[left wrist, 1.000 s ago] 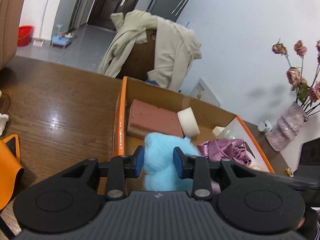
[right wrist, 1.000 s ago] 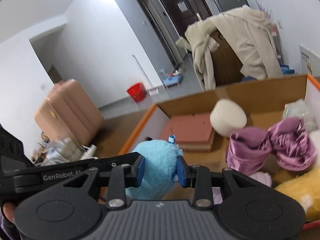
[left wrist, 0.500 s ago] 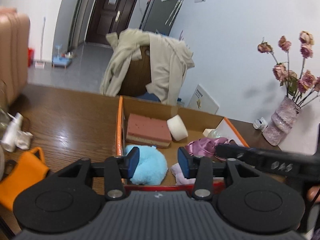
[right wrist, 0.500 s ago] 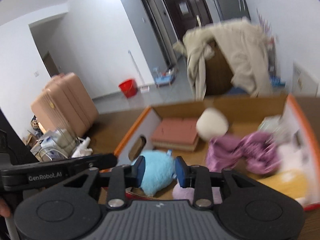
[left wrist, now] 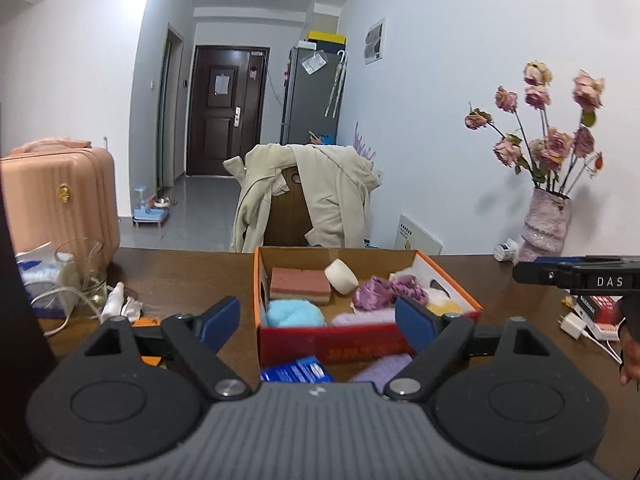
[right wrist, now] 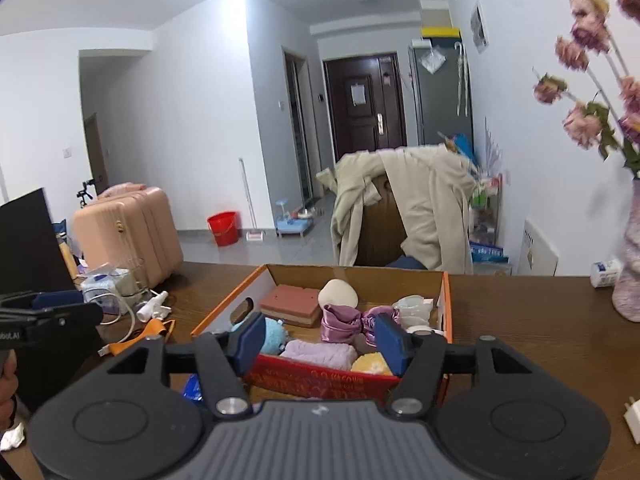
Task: Organize soft objects
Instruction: 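Move both grippers back from the box to the lavender sachet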
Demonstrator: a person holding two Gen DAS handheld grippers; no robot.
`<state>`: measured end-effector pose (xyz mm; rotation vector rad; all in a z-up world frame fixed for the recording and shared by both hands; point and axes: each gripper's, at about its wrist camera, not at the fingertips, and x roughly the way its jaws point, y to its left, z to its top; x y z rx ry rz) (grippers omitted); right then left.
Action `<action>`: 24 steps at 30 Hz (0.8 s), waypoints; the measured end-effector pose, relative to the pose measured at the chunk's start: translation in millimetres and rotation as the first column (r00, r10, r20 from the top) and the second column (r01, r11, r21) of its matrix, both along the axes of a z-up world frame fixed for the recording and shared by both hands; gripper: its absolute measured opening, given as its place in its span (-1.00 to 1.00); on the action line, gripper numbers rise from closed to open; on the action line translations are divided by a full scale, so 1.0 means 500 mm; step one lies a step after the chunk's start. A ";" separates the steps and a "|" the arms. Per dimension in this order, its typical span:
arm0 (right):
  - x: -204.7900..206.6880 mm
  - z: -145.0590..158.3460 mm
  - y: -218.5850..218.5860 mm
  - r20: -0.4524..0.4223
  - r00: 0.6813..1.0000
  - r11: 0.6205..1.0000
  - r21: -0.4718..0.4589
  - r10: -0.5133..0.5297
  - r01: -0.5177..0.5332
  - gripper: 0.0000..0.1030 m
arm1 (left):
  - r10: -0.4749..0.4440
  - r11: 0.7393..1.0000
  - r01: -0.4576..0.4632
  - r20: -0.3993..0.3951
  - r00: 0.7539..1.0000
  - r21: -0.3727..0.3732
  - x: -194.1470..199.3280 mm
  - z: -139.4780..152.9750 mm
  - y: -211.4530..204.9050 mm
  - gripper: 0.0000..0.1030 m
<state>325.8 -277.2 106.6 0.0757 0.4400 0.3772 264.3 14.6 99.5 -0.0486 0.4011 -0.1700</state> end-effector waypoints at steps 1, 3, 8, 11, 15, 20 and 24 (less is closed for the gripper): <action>-0.019 -0.001 -0.004 0.011 1.000 1.000 -0.001 0.004 -0.004 0.22 | 0.005 1.000 -0.005 0.006 1.000 0.003 -0.024 -0.006 -0.010 0.75; -0.060 -0.011 -0.007 0.029 0.999 1.000 -0.003 0.014 -0.013 0.27 | 0.008 1.000 -0.008 0.004 1.000 -0.004 -0.064 -0.020 -0.023 0.80; -0.163 -0.066 -0.011 0.021 0.999 1.000 -0.006 0.029 -0.029 0.30 | 0.003 1.000 -0.003 -0.009 1.000 -0.007 -0.171 -0.055 -0.042 0.89; -0.225 -0.099 -0.022 -0.004 1.000 1.000 0.009 0.023 -0.023 0.38 | 0.005 1.000 -0.005 -0.035 0.999 -0.004 -0.216 -0.074 -0.044 0.91; -0.304 -0.139 -0.054 -0.046 0.999 0.998 0.057 -0.003 0.005 0.49 | 0.012 1.000 -0.012 -0.089 0.996 0.010 -0.221 -0.098 -0.044 0.92; -0.322 -0.153 -0.080 -0.065 0.997 0.996 0.066 -0.050 0.054 0.50 | -0.012 1.000 0.010 -0.139 0.990 -0.015 -0.157 -0.130 -0.066 0.91; -0.299 -0.163 -0.087 -0.076 0.995 0.994 0.082 -0.070 0.076 0.50 | -0.035 0.999 0.030 -0.178 0.983 -0.028 -0.068 -0.172 -0.113 0.60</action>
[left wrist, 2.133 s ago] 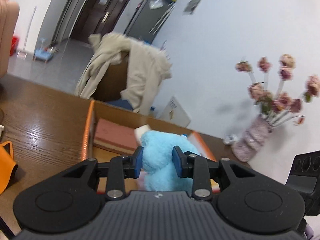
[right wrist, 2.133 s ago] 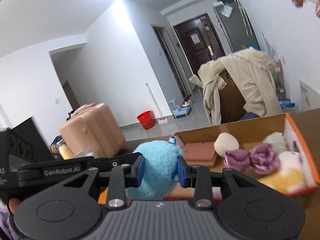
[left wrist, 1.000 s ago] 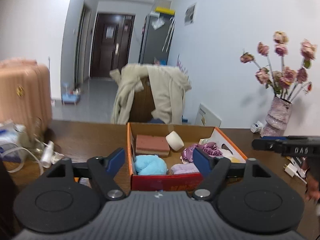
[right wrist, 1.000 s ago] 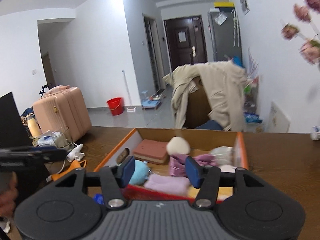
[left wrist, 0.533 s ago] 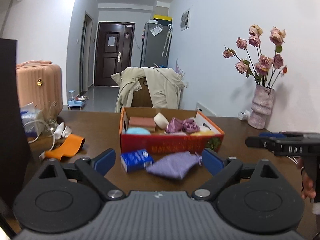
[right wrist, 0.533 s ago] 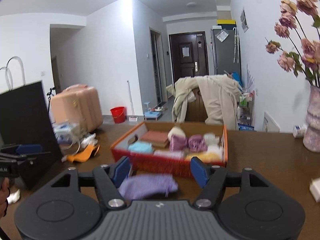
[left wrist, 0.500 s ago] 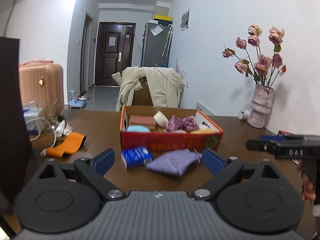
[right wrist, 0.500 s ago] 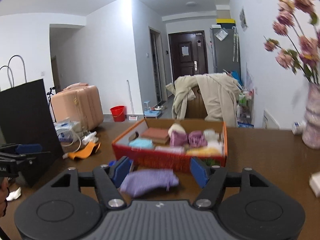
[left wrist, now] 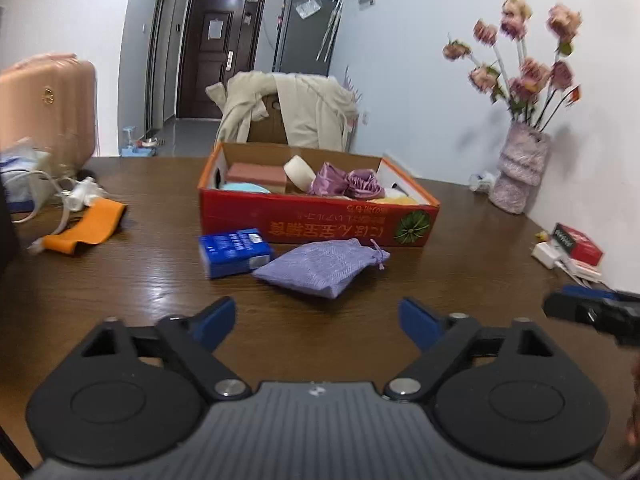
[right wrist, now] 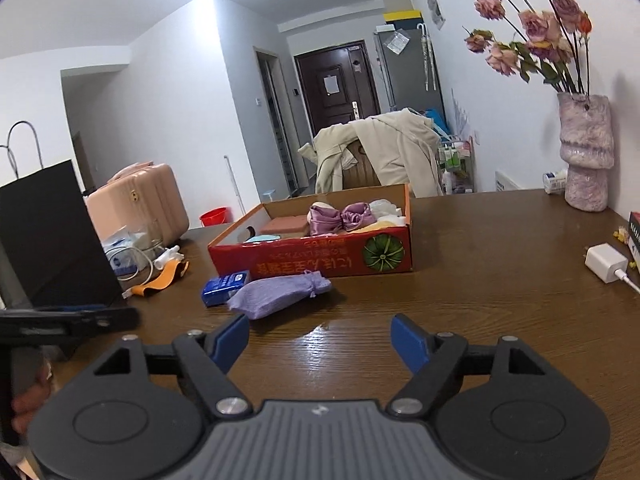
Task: Organize soft objects
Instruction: 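Move both grippers back from the box to the lavender sachet, then grasp the lavender drawstring sachet with the left gripper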
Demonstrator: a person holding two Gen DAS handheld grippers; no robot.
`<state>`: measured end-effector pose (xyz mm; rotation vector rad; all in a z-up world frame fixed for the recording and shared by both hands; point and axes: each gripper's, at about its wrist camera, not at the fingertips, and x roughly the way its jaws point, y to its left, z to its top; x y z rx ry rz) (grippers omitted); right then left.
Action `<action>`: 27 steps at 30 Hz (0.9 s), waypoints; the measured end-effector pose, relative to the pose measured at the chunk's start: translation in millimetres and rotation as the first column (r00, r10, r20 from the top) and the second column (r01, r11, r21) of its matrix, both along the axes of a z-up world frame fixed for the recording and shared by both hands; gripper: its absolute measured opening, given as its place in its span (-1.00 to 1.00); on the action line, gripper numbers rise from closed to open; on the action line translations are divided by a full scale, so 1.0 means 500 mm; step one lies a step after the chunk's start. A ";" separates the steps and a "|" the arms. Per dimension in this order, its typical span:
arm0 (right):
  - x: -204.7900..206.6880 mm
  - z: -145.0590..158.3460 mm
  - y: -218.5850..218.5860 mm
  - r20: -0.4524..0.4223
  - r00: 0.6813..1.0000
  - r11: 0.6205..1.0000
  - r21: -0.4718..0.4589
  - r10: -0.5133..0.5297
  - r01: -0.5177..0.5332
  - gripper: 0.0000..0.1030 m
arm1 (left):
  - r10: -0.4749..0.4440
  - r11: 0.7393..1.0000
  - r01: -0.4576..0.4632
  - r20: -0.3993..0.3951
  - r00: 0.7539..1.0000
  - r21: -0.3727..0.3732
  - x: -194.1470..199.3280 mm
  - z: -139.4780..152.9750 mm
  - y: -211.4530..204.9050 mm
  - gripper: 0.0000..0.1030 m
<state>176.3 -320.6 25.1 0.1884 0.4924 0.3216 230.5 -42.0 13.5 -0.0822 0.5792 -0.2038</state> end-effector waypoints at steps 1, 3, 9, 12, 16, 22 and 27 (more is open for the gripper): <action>0.010 -0.006 0.002 -0.010 1.000 1.000 -0.002 0.000 -0.001 0.50 | 0.005 1.000 -0.005 -0.005 1.000 0.014 0.029 -0.013 -0.015 0.46; 0.031 -0.015 0.007 -0.032 0.999 1.000 -0.013 0.001 -0.001 0.50 | 0.014 0.999 -0.013 -0.013 1.000 0.034 0.080 -0.038 -0.037 0.40; 0.084 -0.025 0.018 -0.062 0.998 0.999 -0.038 -0.007 0.004 0.50 | -0.024 1.000 0.024 -0.084 0.996 -0.006 0.189 -0.116 -0.045 -0.45; 0.115 -0.030 0.027 -0.074 0.997 0.998 -0.055 -0.012 0.008 0.49 | -0.042 0.999 0.039 -0.086 0.995 -0.028 0.174 -0.130 -0.018 -0.61; 0.161 -0.039 0.051 -0.085 0.996 0.998 -0.065 0.003 -0.009 0.49 | -0.066 0.996 0.060 -0.093 0.993 -0.066 0.143 -0.133 0.037 -0.62; 0.262 -0.076 0.150 -0.095 0.990 0.993 -0.059 0.100 -0.106 0.41 | -0.059 0.997 0.054 -0.089 0.994 -0.059 0.150 -0.143 0.071 -0.60; 0.357 -0.106 0.181 -0.113 0.988 0.995 -0.009 0.102 -0.104 0.25 | -0.080 0.992 0.068 -0.105 0.991 -0.107 0.159 -0.149 0.092 -0.61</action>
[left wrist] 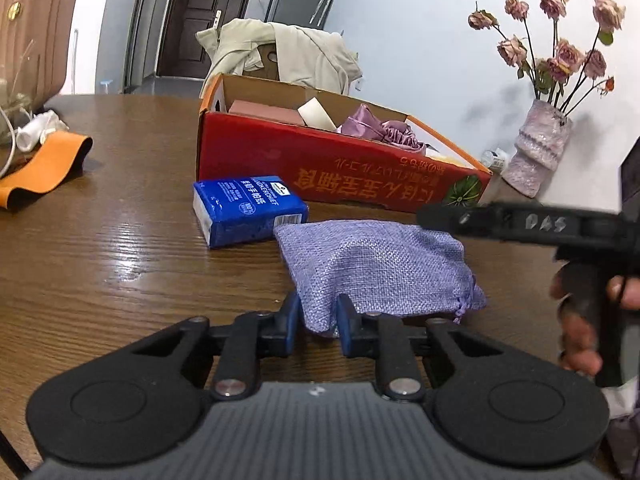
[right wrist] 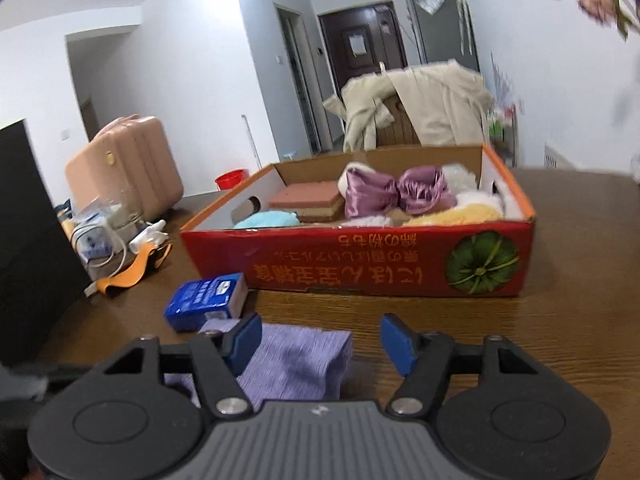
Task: Organize soft objects
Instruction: 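Grasp the lavender drawstring sachet with the left gripper, then carry the lavender sachet into the box and open the left gripper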
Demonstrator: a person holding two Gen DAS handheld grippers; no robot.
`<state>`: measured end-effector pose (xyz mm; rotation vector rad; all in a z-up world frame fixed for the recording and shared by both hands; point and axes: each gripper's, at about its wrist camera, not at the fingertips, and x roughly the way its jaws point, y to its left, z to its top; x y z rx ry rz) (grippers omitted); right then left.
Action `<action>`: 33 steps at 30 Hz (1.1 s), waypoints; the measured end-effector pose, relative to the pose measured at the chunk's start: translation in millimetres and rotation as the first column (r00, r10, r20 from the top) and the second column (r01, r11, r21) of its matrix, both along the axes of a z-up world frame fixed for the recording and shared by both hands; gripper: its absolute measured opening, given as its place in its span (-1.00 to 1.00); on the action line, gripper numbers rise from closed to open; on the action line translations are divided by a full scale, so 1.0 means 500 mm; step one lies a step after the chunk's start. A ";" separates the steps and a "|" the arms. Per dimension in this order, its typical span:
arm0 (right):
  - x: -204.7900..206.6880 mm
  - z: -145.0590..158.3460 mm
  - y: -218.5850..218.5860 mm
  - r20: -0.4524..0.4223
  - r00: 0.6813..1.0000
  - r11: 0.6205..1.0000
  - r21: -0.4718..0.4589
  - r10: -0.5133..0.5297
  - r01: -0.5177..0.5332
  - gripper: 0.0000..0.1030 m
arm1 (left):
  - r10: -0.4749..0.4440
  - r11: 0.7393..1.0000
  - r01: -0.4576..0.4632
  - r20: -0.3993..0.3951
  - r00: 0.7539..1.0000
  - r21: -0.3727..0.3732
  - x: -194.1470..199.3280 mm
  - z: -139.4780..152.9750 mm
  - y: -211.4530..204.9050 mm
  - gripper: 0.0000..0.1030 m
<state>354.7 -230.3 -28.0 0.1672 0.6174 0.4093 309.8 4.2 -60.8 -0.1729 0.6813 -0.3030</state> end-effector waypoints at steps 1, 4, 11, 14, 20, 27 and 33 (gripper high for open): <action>0.007 -0.007 0.002 -0.016 1.000 1.000 0.009 0.005 -0.005 0.22 | -0.001 1.000 0.001 -0.002 1.000 -0.003 0.000 -0.001 0.001 -0.61; 0.008 -0.037 0.008 -0.059 0.998 0.999 0.033 0.038 -0.036 -0.03 | -0.009 1.000 0.009 0.001 1.000 0.000 0.000 -0.002 -0.002 -0.66; 0.011 -0.071 -0.016 -0.118 0.993 0.988 0.154 0.002 0.016 -0.71 | -0.043 0.999 0.043 -0.001 0.999 -0.009 0.001 -0.007 -0.007 -0.76; 0.009 -0.073 -0.015 -0.113 0.994 0.989 0.147 0.000 0.017 -0.75 | -0.043 0.999 0.043 -0.001 0.999 -0.011 0.002 -0.007 -0.007 -0.77; 0.006 -0.073 -0.018 -0.102 0.995 0.986 0.161 -0.015 0.031 -0.85 | -0.041 0.999 0.041 -0.002 0.999 -0.022 0.003 -0.008 -0.003 -0.84; -0.090 -0.027 -0.026 -0.024 0.998 0.991 0.123 -0.053 0.056 -0.90 | -0.041 0.998 0.047 0.118 0.992 -0.048 -0.108 0.067 -0.027 -0.86; -0.267 0.064 -0.087 0.126 0.989 0.985 0.163 -0.081 0.059 -0.90 | -0.150 0.982 0.172 0.239 0.959 -0.073 -0.200 0.145 -0.086 -0.86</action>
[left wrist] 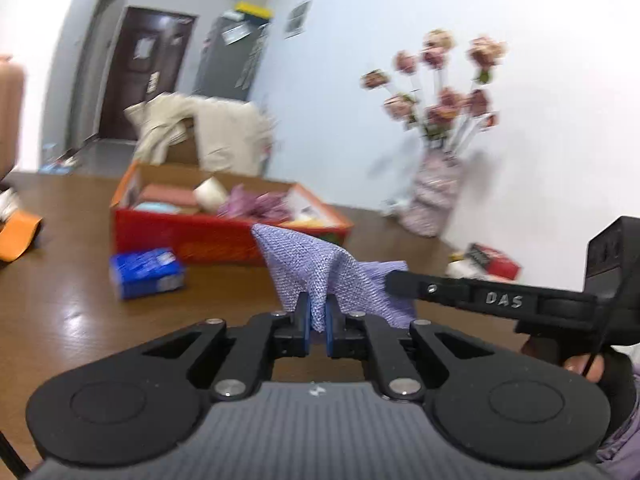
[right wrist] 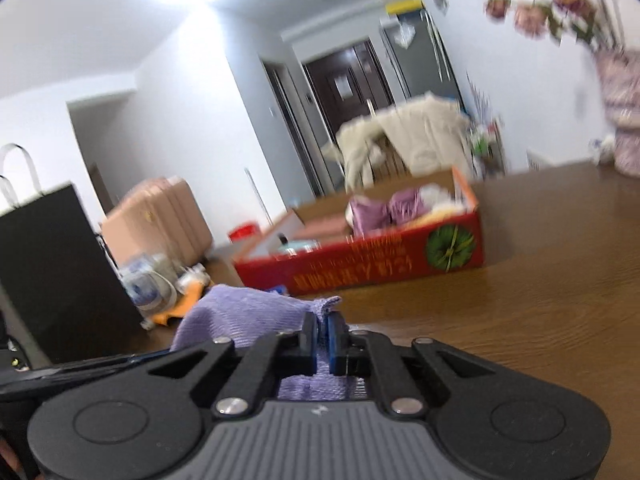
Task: Organize soft objects
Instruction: 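Carry the lavender sachet into the box and open the left gripper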
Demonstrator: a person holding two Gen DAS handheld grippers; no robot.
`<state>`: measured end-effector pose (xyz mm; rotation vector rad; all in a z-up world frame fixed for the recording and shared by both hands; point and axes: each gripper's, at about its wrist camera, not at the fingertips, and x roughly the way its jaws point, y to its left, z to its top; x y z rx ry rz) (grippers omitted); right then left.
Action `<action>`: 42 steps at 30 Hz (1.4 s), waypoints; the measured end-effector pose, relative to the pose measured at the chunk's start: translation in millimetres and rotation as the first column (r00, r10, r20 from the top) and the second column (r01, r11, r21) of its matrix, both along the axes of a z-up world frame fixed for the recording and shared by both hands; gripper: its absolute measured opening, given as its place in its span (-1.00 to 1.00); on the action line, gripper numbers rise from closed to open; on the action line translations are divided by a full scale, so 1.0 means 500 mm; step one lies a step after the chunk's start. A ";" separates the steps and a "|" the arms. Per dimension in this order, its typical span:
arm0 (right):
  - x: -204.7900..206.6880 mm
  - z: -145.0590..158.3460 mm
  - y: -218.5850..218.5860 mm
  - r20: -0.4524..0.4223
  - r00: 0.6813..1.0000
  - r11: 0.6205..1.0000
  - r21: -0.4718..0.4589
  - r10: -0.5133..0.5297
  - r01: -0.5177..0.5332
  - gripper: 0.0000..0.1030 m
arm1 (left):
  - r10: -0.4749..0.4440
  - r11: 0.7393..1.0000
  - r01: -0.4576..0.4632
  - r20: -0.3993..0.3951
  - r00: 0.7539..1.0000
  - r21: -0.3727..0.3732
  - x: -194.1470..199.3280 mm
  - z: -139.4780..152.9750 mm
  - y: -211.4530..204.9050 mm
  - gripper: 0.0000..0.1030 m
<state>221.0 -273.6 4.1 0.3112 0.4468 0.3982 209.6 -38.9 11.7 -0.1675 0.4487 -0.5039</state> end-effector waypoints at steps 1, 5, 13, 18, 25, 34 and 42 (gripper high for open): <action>-0.014 0.010 -0.009 0.016 1.000 1.000 -0.001 -0.008 0.008 -0.90 | -0.017 1.000 0.017 0.010 1.000 -0.001 0.003 0.009 -0.011 -0.86; -0.023 0.040 -0.045 0.041 0.998 0.999 -0.005 -0.052 0.052 -0.90 | -0.053 0.998 0.052 0.014 0.999 0.030 0.039 0.029 -0.052 -0.86; 0.157 0.135 -0.063 0.131 0.990 0.995 -0.079 -0.058 0.068 -0.90 | -0.091 0.994 0.087 0.061 0.994 0.067 0.267 0.121 -0.114 -0.86; 0.397 0.178 -0.051 0.079 0.995 0.992 -0.114 -0.053 0.062 -0.90 | -0.049 0.995 0.049 -0.001 0.999 0.084 0.477 0.133 -0.133 -0.86; 0.707 0.103 -0.008 -0.133 0.983 0.984 -0.144 -0.125 0.105 -0.91 | 0.060 0.996 -0.041 -0.255 0.965 0.080 0.748 0.031 -0.142 -0.86; 0.837 -0.042 0.033 -0.310 0.942 0.973 -0.222 -0.133 0.064 -0.89 | 0.155 0.974 -0.061 -0.448 0.880 0.216 0.836 -0.090 -0.141 -0.78; 0.828 -0.035 0.044 -0.326 0.937 0.971 -0.232 -0.125 0.049 -0.67 | 0.167 0.971 -0.083 -0.384 0.908 0.226 0.788 -0.041 -0.123 -0.08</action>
